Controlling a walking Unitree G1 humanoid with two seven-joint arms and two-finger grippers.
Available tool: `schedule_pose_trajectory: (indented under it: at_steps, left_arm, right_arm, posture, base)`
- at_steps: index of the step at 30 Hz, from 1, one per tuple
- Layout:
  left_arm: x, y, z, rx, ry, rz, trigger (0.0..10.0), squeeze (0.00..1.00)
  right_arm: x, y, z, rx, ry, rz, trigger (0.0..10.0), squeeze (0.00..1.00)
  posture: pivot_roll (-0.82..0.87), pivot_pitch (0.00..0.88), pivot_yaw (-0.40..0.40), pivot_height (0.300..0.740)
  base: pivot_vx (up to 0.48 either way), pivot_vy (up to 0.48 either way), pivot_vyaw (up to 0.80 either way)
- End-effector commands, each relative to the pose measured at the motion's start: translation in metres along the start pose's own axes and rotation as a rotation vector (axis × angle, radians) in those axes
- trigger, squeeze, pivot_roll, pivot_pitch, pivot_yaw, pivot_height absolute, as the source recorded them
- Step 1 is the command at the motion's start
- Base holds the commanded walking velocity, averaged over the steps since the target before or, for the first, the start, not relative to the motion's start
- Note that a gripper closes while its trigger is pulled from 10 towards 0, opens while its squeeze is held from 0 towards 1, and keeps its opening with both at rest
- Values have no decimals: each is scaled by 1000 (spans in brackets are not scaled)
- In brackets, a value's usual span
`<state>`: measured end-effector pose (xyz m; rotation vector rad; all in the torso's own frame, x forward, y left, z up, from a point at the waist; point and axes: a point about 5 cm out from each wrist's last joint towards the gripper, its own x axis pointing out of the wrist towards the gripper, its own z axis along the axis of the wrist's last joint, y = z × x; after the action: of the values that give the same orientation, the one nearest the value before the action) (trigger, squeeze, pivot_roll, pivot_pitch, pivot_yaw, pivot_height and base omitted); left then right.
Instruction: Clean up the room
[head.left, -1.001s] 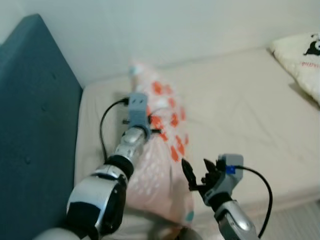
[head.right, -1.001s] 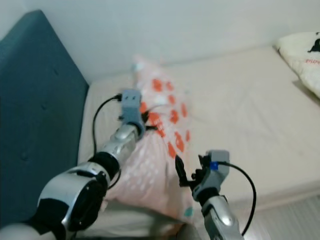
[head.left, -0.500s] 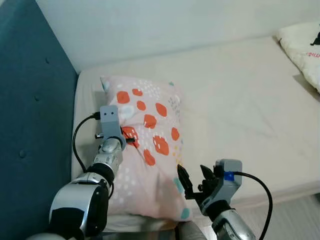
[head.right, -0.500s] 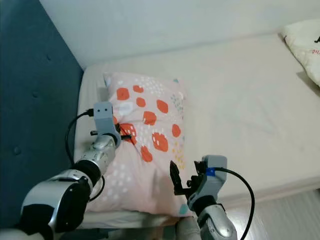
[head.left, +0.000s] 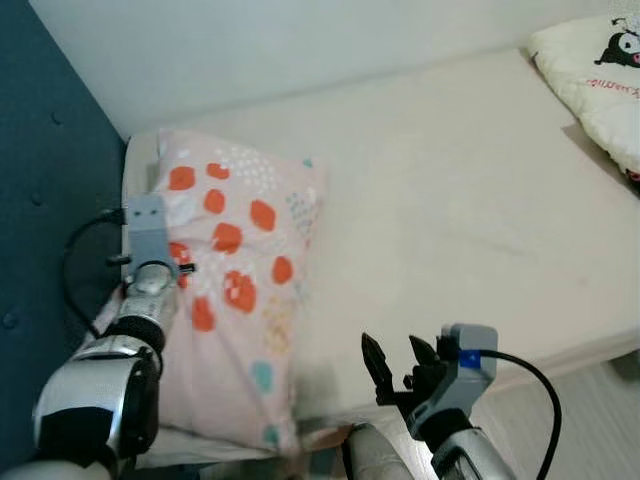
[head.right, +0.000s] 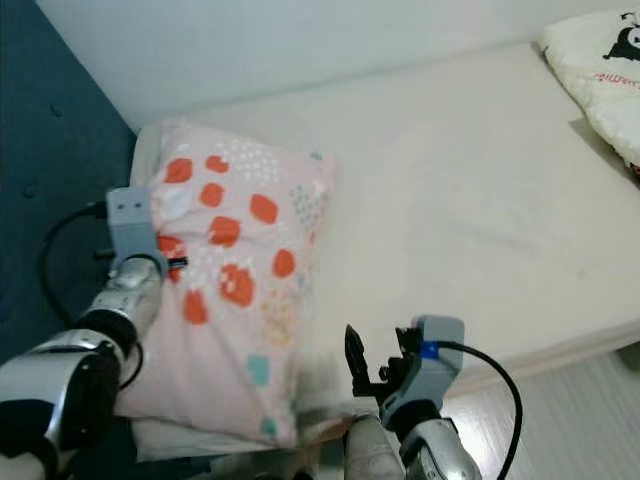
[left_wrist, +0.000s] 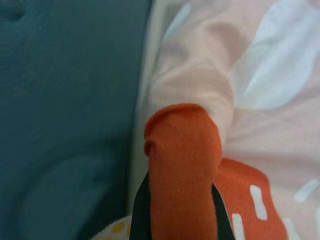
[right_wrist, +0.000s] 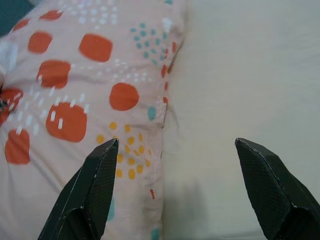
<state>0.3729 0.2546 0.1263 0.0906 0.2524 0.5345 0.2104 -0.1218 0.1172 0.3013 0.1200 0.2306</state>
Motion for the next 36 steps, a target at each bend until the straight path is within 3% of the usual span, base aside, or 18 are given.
schedule_pose_trajectory:
  at_steps: [1, 4, 7, 8, 11, 14, 16, 20, 24, 25, 27, 28, 32, 36]
  left_arm:
    - [3, 35, -23, 36, 67, 123, 10000, 0]
    - [1, 39, -31, 43, 89, 129, 10000, 0]
    - [-14, 45, -83, 76, 238, 113, 10000, 0]
    - [-14, 45, -83, 76, 238, 113, 10000, 0]
    - [-34, 49, -128, 103, 380, 90, 10000, 0]
    - [-40, 50, -140, 104, 421, 82, 10000, 0]
    - [-52, 49, -161, 97, 494, 49, 10000, 0]
    - [-60, 41, -172, 50, 524, -18, 10000, 0]
    - [-59, 23, -164, -25, 477, -127, 10000, 0]
    - [-57, 14, -159, -62, 459, -166, 10000, 612]
    - [-57, 9, -155, -85, 448, -190, 10000, 612]
    - [-55, 3, -150, -116, 430, -217, 10000, 1000]
    - [-49, -13, -130, -123, 351, -292, 10000, 1000]
    - [-43, -13, -119, -71, 301, -314, 10000, 1000]
  right_arm:
    - [0, 6, -8, 21, 40, 26, 10000, 0]
    - [1, 6, -8, 20, 44, 31, 10000, 0]
    - [5, 9, -9, 19, 49, 49, 10000, 0]
    - [5, 9, -9, 19, 49, 49, 10000, 0]
    - [7, 9, -9, 17, 51, 53, 10000, 0]
    - [8, 9, -9, 16, 52, 54, 10000, 0]
    - [9, 9, -9, 15, 54, 58, 10000, 0]
    - [11, 9, -9, 12, 56, 66, 10000, 0]
    - [14, 9, -8, 10, 55, 71, 10000, 0]
    - [15, 9, -8, 9, 54, 71, 10000, 0]
    - [15, 8, -8, 9, 53, 72, 10000, 0]
    - [16, 8, -8, 8, 52, 72, 10000, 0]
    - [18, 8, -9, 3, 51, 75, 10000, 0]
    - [20, 8, -8, -1, 47, 80, 10000, 0]
  posture:
    - [-418, 351, 124, 740]
    - [-414, 349, 124, 740]
    - [-399, 336, 128, 740]
    - [-399, 336, 128, 740]
    - [-391, 327, 129, 740]
    - [-391, 327, 129, 740]
    - [-380, 322, 125, 740]
    - [-370, 316, 122, 740]
    - [-360, 309, 121, 740]
    - [-357, 305, 122, 740]
    - [-357, 305, 122, 740]
    - [-356, 303, 123, 740]
    - [-355, 290, 130, 740]
    - [-351, 280, 133, 740]
  base:
    - [0, 0, 0]
    - [0, 0, 0]
    - [0, 0, 0]
    - [0, 0, 0]
    - [0, 0, 0]
    - [0, 0, 0]
    - [0, 0, 0]
    - [0, 0, 0]
    - [0, 0, 0]
    - [0, 0, 0]
    - [0, 0, 0]
    - [0, 0, 0]
    - [0, 0, 0]
    - [0, 0, 0]
